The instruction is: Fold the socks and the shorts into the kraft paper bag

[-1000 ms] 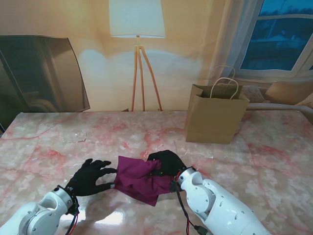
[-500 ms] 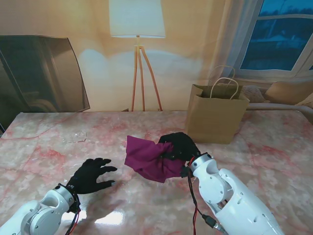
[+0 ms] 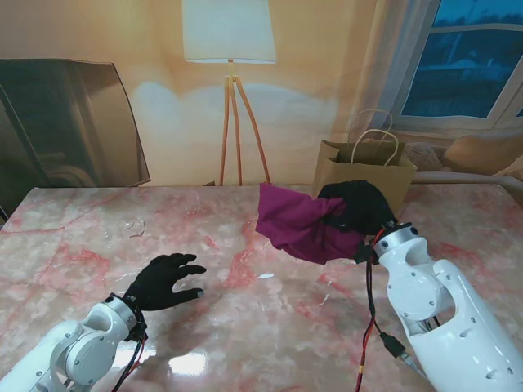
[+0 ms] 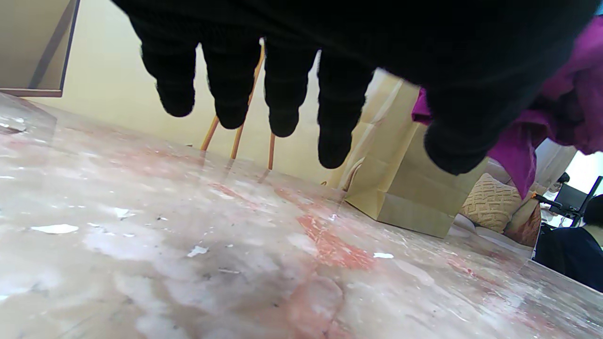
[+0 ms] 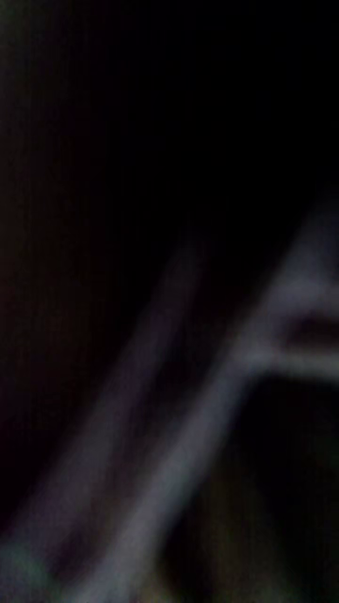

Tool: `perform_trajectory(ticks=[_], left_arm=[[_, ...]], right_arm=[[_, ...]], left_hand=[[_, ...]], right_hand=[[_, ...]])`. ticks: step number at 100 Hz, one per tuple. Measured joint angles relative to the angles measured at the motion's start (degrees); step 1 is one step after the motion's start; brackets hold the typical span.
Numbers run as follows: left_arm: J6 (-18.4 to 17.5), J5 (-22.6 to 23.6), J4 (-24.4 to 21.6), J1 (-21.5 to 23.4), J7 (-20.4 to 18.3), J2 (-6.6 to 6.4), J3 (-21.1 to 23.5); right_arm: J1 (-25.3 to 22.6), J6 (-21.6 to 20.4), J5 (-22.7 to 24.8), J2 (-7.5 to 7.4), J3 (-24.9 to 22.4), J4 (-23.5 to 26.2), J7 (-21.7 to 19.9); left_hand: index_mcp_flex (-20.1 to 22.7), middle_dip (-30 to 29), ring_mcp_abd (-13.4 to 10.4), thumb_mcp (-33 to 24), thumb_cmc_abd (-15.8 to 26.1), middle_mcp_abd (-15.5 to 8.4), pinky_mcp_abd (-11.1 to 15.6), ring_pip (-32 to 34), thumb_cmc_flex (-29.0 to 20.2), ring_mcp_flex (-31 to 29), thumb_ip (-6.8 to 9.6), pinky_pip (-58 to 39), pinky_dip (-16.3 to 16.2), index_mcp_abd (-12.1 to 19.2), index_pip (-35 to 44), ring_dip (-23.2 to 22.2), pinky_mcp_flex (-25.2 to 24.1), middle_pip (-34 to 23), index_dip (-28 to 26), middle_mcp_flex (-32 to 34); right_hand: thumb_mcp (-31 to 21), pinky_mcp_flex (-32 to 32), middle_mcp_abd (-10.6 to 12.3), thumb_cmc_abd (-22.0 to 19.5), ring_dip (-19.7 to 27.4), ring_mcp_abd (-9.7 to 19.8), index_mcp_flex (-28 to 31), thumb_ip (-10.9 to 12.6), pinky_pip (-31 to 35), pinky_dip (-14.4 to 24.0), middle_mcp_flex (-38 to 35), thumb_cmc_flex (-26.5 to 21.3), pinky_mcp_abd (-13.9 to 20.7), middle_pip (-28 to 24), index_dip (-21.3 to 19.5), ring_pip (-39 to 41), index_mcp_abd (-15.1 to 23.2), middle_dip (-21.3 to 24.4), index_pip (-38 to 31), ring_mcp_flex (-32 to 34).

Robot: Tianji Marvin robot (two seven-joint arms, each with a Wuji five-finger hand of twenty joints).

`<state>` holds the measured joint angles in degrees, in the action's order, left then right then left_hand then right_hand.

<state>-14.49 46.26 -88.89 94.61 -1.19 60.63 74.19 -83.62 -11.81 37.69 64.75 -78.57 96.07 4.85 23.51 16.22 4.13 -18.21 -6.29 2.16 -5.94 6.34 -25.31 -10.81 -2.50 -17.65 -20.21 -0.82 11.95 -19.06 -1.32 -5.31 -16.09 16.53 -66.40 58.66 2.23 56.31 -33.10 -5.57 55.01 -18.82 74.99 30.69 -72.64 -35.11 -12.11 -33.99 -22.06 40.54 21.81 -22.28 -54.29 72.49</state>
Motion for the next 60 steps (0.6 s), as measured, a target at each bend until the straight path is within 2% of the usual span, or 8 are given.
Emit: perform_trajectory(ticks=[29,60], left_arm=[[0.4,-0.2,0.4,-1.7,0.1,0.17,-1.5],[1.0,-0.6,1.0,-3.2,-0.3,0.23,-2.4]], right_arm=[[1.6,1.4,0.0,-0.55,-6.8,3.3,-1.6],[7.1,5.1,-0.4,-0.52,-10.9,5.6,0.0]], left_hand=[[0.0,0.0,-0.3,0.0,0.0,0.0,-0.6,0.0,0.0,0.0,0.00,-0.6,0.9,0.0,0.0,0.0,-0.9,0.0,0.0,0.0],[0.6,0.0,-0.7,0.0,0.0,0.0,-0.6,0.0,0.0,0.0,0.00,0.6,2.0,0.0,0.2,0.0,-1.3,0.0,0.0,0.0]], right_hand=[[0.0,0.0,0.0,0.0,0.0,0.0,0.0,0.0,0.0,0.0,0.0,0.0,0.0,0.0,0.0,0.0,0.1,0.0,0.0,0.0],[0.0,0.0,0.0,0.0,0.0,0.0,0.1,0.0,0.3,0.0,0.0,0.0,0.0,0.1,0.0,0.1,0.2,-0.2,0.0,0.0]])
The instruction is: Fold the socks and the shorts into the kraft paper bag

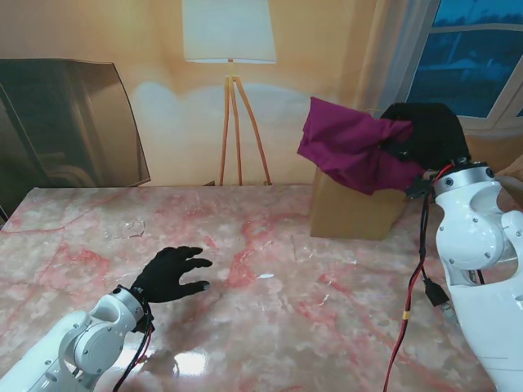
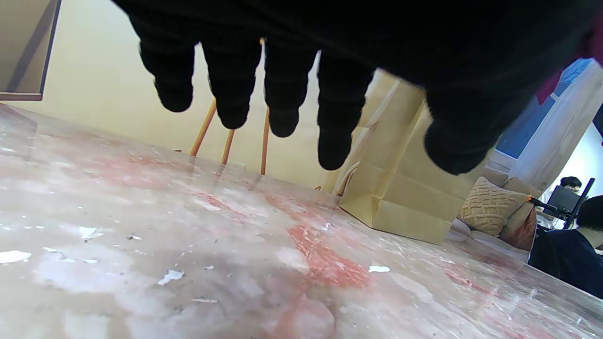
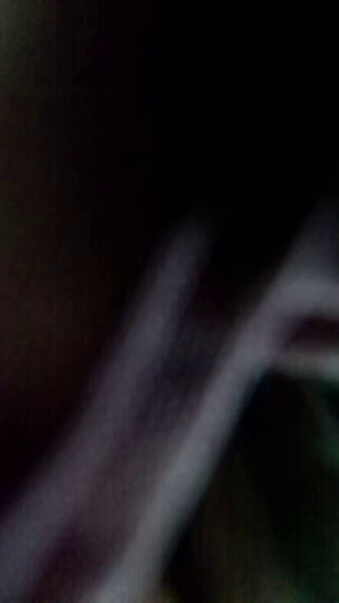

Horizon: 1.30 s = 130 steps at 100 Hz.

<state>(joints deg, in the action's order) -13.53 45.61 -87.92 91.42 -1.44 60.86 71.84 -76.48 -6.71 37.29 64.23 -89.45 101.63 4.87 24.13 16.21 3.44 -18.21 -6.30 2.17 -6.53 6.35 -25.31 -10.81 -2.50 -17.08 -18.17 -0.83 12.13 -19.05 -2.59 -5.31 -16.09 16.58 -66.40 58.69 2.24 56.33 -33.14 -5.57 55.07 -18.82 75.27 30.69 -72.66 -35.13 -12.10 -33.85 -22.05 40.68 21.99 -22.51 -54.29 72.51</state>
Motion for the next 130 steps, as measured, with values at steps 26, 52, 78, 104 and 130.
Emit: perform_trajectory(ticks=[26,52,78,104,130], left_arm=[[0.5,-0.1,0.1,-0.2,-0.2,0.02,-0.1],[0.7,-0.6,0.2,-0.1,0.1,0.07,-0.4],[0.7,-0.7,0.6,-0.2,0.1,0.15,-0.3],[0.7,-1.5,2.2,-1.2,-0.3,0.13,-1.2],[0.8,-1.9,3.2,-2.2,-0.2,0.15,-2.1]], right_arm=[[4.9,2.4,0.4,0.00,-1.7,-0.1,0.4],[9.0,4.0,2.8,0.05,-1.2,-3.0,4.3],[11.4,5.1,3.4,0.70,-1.1,-7.9,9.1],[12.3,5.8,3.7,0.68,-2.7,-10.1,8.3],[13.8,4.8,4.9,0.18,-2.6,-14.5,7.9]], left_hand=[[0.0,0.0,0.0,0.0,0.2,0.0,0.0,0.0,0.0,0.0,0.01,0.6,0.0,0.0,0.0,0.0,0.0,0.0,0.0,0.0],[0.0,0.0,0.0,0.0,0.2,0.0,0.0,0.0,0.0,0.0,0.01,0.7,0.0,0.0,0.0,0.0,0.0,0.0,0.0,0.0],[0.0,0.0,0.0,0.0,0.2,0.0,0.0,0.0,0.0,0.0,0.01,1.4,0.0,0.0,0.0,0.0,0.0,0.0,0.0,0.0],[0.0,0.0,0.0,0.6,0.2,0.0,0.0,0.0,0.0,0.0,0.01,2.0,0.0,0.0,0.0,0.0,0.0,0.0,0.0,0.0],[0.0,0.0,-0.1,0.6,0.2,0.0,0.0,0.0,0.0,0.0,0.01,2.1,0.0,0.0,0.0,0.0,0.0,0.0,0.0,0.0]], right_hand=[[0.0,0.0,0.0,0.0,0.0,0.0,0.5,0.0,0.1,0.0,0.0,0.0,0.0,0.4,0.0,0.5,0.1,-0.4,0.0,0.0],[0.1,0.2,0.1,0.0,0.0,0.0,0.5,0.0,0.2,0.0,0.0,0.0,0.0,0.5,0.0,0.5,0.4,-0.4,0.0,0.0],[0.6,0.2,0.2,0.0,0.0,0.0,0.5,0.0,0.3,0.0,0.0,-0.5,0.0,0.8,0.0,0.5,0.7,-0.4,0.0,0.0],[0.6,0.2,0.4,0.0,0.0,0.0,0.6,0.0,0.3,0.0,0.0,-0.5,0.0,0.8,0.0,0.5,0.7,-0.4,0.0,0.0],[0.6,0.2,0.5,0.0,0.0,0.0,0.6,0.0,0.3,0.0,0.0,-0.6,0.0,0.8,0.0,0.5,0.7,-0.4,0.0,0.0]])
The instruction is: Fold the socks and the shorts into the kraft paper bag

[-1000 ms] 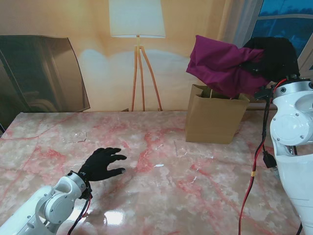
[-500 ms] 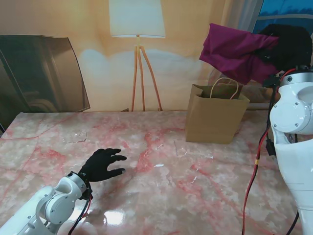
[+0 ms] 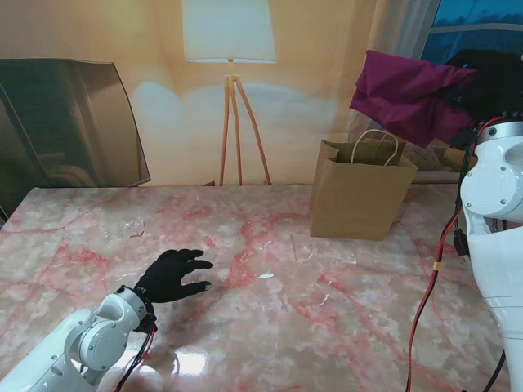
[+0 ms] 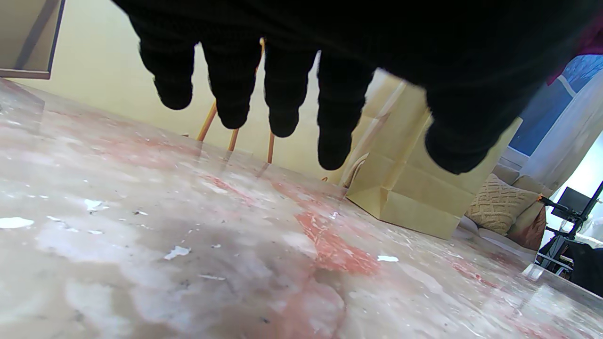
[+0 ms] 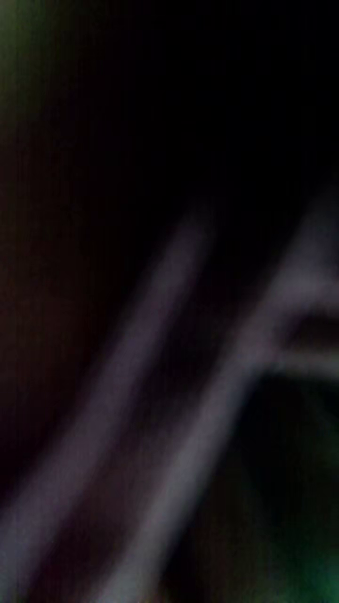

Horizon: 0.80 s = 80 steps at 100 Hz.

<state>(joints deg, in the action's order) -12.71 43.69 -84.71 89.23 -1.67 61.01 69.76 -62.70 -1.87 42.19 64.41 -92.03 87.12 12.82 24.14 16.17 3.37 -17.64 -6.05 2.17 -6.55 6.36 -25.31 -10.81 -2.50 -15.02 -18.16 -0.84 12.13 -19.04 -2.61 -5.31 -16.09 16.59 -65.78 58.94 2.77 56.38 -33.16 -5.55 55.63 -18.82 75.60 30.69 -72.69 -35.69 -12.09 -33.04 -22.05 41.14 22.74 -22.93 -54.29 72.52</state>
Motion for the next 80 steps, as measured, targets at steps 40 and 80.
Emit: perform_trajectory(ticks=[40,80], left_arm=[[0.2,-0.3,0.3,-0.3,-0.9,0.01,0.1],[0.1,-0.8,1.3,-0.2,-1.3,0.00,0.4]], right_arm=[[3.2,0.0,1.2,-0.17,2.6,-6.9,1.9],[6.0,2.5,1.1,-0.19,5.1,-11.9,2.6]], left_hand=[[0.0,0.0,-0.2,0.0,0.0,0.0,0.0,0.0,0.0,0.0,0.00,0.8,-0.5,0.0,0.0,0.0,0.0,0.0,0.0,0.0],[0.0,0.0,-0.2,0.7,0.7,0.0,0.0,0.0,0.0,0.0,0.00,1.6,-0.6,0.0,0.0,0.0,-0.1,0.0,0.0,0.0]], right_hand=[[0.6,0.0,0.1,-0.1,0.0,0.1,0.0,0.0,0.0,0.0,0.0,-0.1,0.0,0.4,0.0,-0.5,0.1,0.0,0.0,0.0],[0.8,-0.2,0.1,-0.1,0.0,0.1,0.0,0.0,0.0,0.0,0.0,-0.1,0.0,0.5,2.1,-0.7,0.2,0.7,0.0,0.0]])
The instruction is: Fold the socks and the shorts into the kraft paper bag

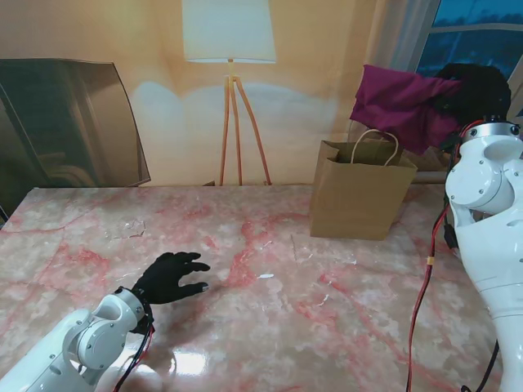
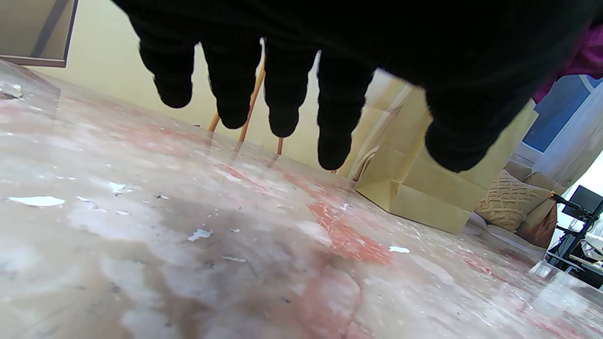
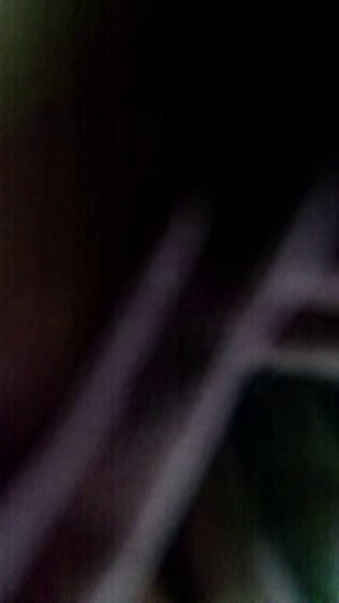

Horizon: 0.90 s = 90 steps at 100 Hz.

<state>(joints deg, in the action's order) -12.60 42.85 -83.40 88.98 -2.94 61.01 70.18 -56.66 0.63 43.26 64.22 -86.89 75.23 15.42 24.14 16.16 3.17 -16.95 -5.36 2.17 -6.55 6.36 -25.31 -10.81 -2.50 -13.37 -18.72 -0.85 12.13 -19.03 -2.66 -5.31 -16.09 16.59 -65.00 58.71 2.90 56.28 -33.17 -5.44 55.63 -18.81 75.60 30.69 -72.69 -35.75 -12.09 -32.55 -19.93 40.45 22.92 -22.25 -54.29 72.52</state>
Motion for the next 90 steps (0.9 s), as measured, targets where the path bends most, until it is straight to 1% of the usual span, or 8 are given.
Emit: perform_trajectory(ticks=[13,36,57,63,75,79,89,90], left_arm=[[-0.1,-0.3,0.4,0.0,-0.1,0.00,0.0],[-0.4,-0.9,1.0,0.0,-0.6,-0.03,0.0],[-0.4,-1.2,1.1,0.0,-0.6,-0.03,0.1],[-0.4,-1.2,1.1,0.0,-0.6,-0.03,0.2],[-0.5,-1.2,1.2,0.0,-0.6,-0.03,0.3],[-0.5,-1.2,1.2,0.0,-0.6,-0.03,0.3],[-0.6,-1.2,1.4,0.0,-0.5,-0.03,0.2],[-0.6,-1.2,1.4,0.0,-0.5,-0.03,0.2]], right_arm=[[0.8,0.8,0.5,0.00,0.7,-1.5,0.1],[2.1,0.8,1.4,-0.08,2.7,-4.4,0.7],[2.7,3.0,1.4,-0.01,4.1,-5.0,1.0],[2.7,3.1,2.2,-0.02,4.2,-5.1,0.9],[2.6,1.8,8.1,-0.54,4.4,-5.1,-0.5],[2.6,0.8,8.2,-0.83,4.6,-5.1,-0.6],[2.6,-0.9,7.6,-1.32,5.4,-5.3,-0.3],[2.6,-1.0,7.6,-1.33,5.5,-5.3,-0.2]], left_hand=[[0.0,0.0,0.0,0.0,0.0,0.0,0.0,0.0,0.0,0.0,0.00,0.6,0.0,0.0,0.0,0.0,0.0,0.0,0.0,0.0],[0.0,0.0,0.0,0.0,0.0,0.0,0.0,0.0,0.0,0.0,0.00,1.2,-0.1,0.0,0.0,0.0,0.0,0.0,0.0,0.0],[0.0,0.0,0.0,0.7,0.2,0.0,0.0,0.0,0.0,0.0,0.00,1.3,-0.1,0.0,0.0,0.0,0.0,0.0,0.0,0.0],[0.0,0.0,0.0,0.7,0.2,0.0,0.0,0.0,0.0,0.0,0.00,1.3,-0.1,0.0,0.0,0.0,0.0,0.0,0.0,0.0],[0.0,0.0,0.0,0.7,0.2,0.0,0.0,0.0,0.0,0.0,0.01,1.3,-0.1,0.0,0.0,0.0,0.0,0.0,0.0,0.0],[0.0,-0.1,0.0,0.7,0.2,0.0,0.0,0.0,0.0,0.0,0.01,1.4,-0.1,0.0,0.0,0.0,0.0,0.0,0.0,0.0],[0.0,-0.3,0.0,0.7,0.3,0.0,0.0,0.0,0.0,0.0,0.02,2.0,-0.1,0.0,0.0,0.0,0.0,0.0,0.0,0.0],[0.0,-0.3,0.0,0.7,0.3,0.0,0.0,0.0,0.0,0.0,0.49,2.0,-0.1,0.0,0.0,0.0,0.0,0.0,0.0,0.0]], right_hand=[[0.0,0.1,0.0,0.0,-0.1,0.0,0.0,0.0,0.0,0.0,0.0,0.0,0.0,0.0,1.2,0.0,0.0,0.0,-0.6,0.0],[0.7,0.5,-0.4,0.0,-0.8,0.0,0.0,0.0,0.3,0.0,0.0,0.0,0.0,-0.3,2.2,1.1,-0.2,0.0,-0.7,0.0],[1.4,0.7,-0.9,0.0,-2.0,0.0,0.0,0.0,1.9,0.0,0.0,0.0,0.0,-2.0,2.3,4.5,-1.0,-0.6,-0.7,0.0],[1.5,0.7,-1.0,0.0,-2.1,-0.2,0.0,0.0,2.5,0.0,0.0,0.0,0.0,-2.2,2.3,5.1,-1.0,-0.8,-0.7,0.0],[1.5,0.7,-1.0,0.0,-3.4,-0.3,0.0,0.0,2.6,0.6,0.0,0.0,0.0,-3.4,2.6,5.4,-1.0,-2.3,-0.7,0.0],[1.5,0.6,-1.0,0.0,-3.6,-0.3,0.0,0.0,2.7,1.1,0.1,0.0,0.0,-3.9,3.0,5.4,-1.0,-2.9,-0.7,0.0],[1.5,0.4,-1.0,0.0,-5.9,-0.3,0.0,0.0,2.7,2.7,0.7,0.0,0.0,-5.1,3.2,5.4,-0.9,-4.3,-1.0,0.0],[1.5,0.3,-1.0,0.0,-6.0,-0.3,0.0,0.0,2.7,2.8,0.7,0.0,0.0,-5.2,3.2,5.4,-0.9,-4.4,-1.1,0.0]])
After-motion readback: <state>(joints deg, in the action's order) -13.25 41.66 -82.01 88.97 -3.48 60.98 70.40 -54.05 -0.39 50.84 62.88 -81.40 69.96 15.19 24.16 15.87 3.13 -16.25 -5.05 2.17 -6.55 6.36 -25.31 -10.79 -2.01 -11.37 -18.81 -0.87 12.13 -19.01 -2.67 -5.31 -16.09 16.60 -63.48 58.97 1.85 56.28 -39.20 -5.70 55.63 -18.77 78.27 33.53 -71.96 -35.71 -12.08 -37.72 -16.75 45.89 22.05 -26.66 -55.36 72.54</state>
